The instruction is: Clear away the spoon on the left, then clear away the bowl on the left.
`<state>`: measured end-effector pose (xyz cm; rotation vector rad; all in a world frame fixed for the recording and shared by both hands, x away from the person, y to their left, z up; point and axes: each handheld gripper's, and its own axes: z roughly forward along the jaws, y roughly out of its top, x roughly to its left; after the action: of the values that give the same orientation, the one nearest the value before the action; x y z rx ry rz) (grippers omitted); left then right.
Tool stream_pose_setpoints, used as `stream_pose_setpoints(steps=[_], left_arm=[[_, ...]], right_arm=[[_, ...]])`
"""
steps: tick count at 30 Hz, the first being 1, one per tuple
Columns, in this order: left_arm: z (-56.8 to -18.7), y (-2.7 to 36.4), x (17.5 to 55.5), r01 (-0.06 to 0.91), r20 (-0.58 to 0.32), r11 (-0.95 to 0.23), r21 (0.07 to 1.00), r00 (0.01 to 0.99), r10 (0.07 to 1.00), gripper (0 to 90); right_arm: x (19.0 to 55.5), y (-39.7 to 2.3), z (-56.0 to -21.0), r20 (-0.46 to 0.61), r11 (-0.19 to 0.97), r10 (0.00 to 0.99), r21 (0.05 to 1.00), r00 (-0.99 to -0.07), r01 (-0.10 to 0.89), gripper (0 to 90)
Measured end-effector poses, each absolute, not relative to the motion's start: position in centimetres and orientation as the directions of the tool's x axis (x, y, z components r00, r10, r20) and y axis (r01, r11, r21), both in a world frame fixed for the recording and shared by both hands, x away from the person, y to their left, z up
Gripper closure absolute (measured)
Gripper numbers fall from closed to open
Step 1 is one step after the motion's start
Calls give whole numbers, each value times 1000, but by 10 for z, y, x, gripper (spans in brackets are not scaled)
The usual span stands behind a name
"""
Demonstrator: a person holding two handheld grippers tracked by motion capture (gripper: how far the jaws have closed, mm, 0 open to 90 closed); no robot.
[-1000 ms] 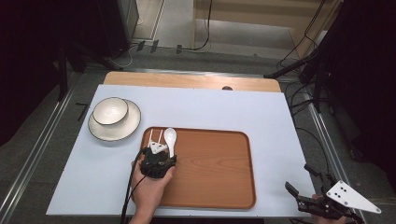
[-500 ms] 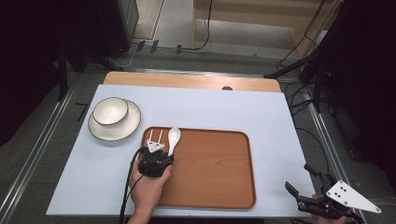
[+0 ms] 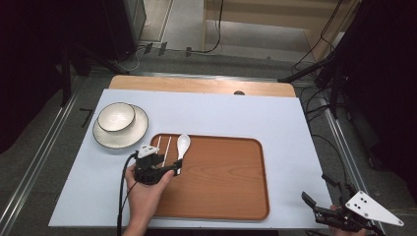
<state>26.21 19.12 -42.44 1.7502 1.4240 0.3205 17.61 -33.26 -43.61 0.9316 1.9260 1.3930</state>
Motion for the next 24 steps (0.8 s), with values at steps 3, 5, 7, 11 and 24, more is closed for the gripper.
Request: stream_pose_setpoints(steps=[3, 5, 7, 11, 24], left_arm=[[-417, 206, 260, 661, -316, -12, 750, 374, 872, 0], [-412, 215, 259, 655, -310, -4, 756, 363, 879, 0], [-409, 224, 259, 651, -310, 7, 759, 352, 883, 0], [-405, 237, 260, 640, -304, 23, 768, 332, 893, 0], [-394, 284, 272, 625, -277, 48, 779, 275, 921, 0]], right_arm=[[176, -333, -436, -55, 208, 808, 958, -587, 197, 132], [176, -333, -436, -56, 210, 808, 958, -587, 197, 132], [176, -332, -435, -59, 212, 807, 958, -588, 195, 132], [176, -330, -435, -57, 211, 806, 957, -589, 197, 132], [178, -326, -436, -62, 216, 805, 957, -591, 194, 132]])
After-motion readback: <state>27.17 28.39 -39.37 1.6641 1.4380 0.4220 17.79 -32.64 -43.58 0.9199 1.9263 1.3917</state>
